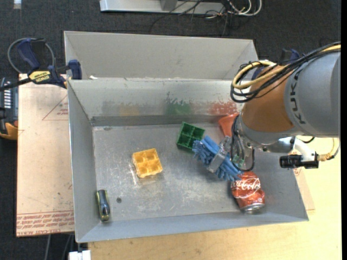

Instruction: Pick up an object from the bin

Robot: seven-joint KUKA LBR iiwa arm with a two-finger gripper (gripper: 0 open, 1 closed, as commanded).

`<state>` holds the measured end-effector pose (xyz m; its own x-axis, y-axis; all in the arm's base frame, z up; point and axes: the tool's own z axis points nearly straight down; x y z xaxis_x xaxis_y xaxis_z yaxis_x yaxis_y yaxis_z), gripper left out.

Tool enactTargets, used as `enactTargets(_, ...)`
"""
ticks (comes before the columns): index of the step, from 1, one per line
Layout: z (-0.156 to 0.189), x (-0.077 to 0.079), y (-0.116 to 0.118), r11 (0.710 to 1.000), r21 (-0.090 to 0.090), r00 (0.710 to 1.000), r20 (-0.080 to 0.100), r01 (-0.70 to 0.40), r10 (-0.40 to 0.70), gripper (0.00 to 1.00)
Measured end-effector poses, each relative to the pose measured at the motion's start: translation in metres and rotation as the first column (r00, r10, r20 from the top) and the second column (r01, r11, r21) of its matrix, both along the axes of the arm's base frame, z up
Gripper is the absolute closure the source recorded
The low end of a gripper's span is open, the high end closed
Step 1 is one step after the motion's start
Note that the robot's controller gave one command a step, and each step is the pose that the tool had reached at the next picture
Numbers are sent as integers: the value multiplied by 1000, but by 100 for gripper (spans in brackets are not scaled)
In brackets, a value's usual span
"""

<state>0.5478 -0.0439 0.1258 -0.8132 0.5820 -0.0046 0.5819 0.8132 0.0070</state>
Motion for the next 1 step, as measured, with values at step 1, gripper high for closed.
enactTargets(1, 7, 0, 0, 1000, 0, 1000, -1, -1, 1, 100)
